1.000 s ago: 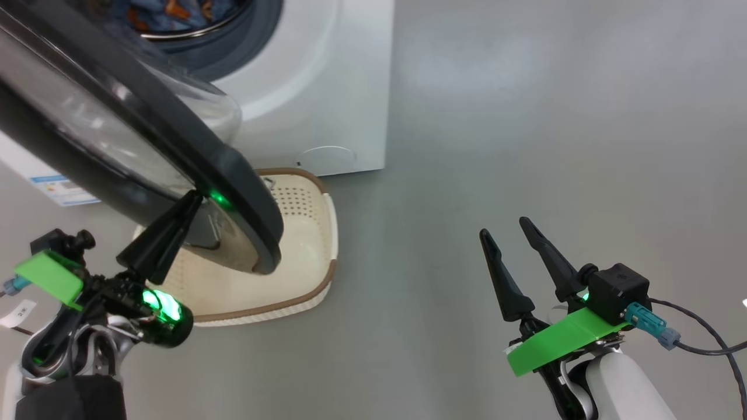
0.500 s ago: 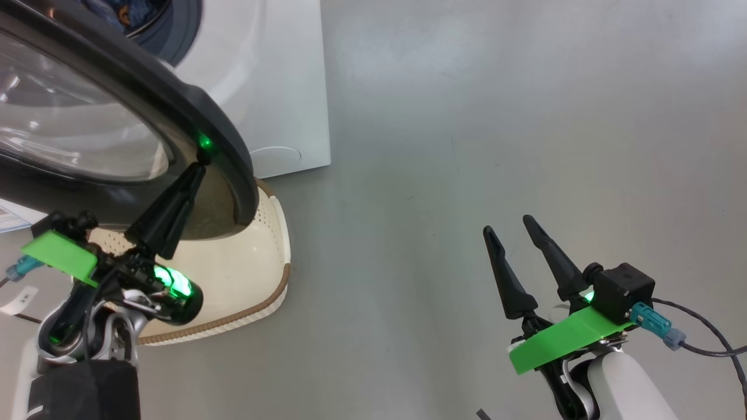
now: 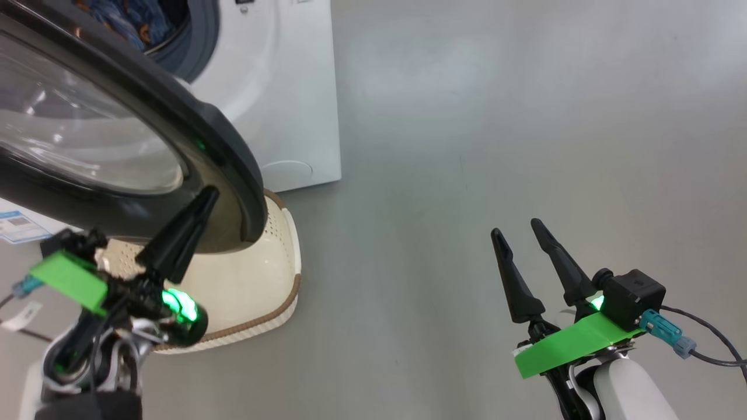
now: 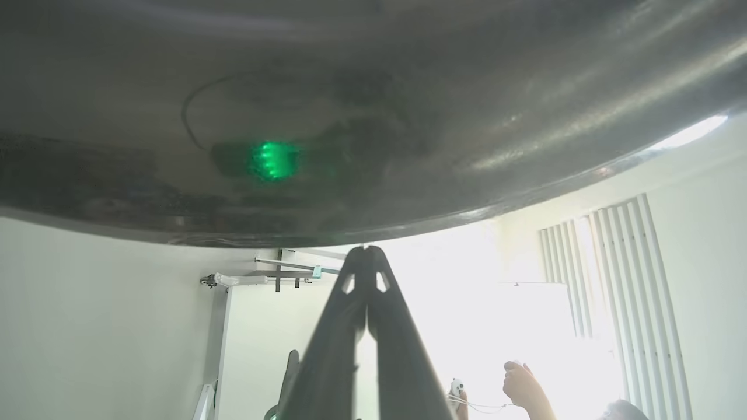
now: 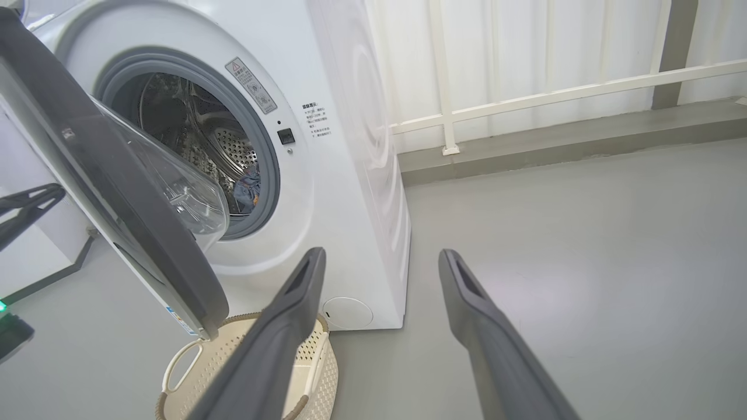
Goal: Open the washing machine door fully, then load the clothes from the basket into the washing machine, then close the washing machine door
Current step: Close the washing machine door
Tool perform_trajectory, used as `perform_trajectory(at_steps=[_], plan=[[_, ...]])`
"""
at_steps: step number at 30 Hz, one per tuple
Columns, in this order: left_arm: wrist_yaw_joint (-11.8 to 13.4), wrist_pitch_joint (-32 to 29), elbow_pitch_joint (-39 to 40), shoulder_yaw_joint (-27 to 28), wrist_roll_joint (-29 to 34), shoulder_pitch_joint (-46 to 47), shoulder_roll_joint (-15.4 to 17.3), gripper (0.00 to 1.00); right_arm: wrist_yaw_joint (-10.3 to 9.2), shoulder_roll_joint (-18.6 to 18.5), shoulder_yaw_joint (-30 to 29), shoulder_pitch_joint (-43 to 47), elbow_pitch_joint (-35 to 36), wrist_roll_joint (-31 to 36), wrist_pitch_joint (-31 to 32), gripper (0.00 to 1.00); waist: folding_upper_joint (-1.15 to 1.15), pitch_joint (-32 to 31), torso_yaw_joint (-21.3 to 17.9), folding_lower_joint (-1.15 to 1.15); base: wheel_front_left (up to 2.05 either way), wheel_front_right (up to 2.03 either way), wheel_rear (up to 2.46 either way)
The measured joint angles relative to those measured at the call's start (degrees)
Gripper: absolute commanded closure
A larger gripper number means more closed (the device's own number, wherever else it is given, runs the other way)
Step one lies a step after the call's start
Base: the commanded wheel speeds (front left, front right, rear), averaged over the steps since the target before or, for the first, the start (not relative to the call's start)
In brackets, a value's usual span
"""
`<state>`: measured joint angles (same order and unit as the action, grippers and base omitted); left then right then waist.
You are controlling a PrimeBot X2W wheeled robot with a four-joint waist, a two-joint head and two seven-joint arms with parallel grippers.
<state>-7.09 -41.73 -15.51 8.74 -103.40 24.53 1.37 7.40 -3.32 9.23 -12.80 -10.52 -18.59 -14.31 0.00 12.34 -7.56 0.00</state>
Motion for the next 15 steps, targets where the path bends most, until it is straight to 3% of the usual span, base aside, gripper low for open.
perform_trajectory(at_steps=[9,15], plan=[[0.00,1.11,10.83,0.88,3.48,-11.38,0.02,1.00,0.00,0.02,-0.45,2.64,0.02,-0.15,0.00,0.00,0.00,-4.44,1.19,0.00,0.00,0.00,0.00],[0.00,9.54,19.71,0.70,10.69,-18.24,0.08,1.00,0.00,0.03,-0.68,4.14,-0.01,-0.14,0.00,0.00,0.00,-7.89,2.50,0.00,0.00,0.00,0.00]])
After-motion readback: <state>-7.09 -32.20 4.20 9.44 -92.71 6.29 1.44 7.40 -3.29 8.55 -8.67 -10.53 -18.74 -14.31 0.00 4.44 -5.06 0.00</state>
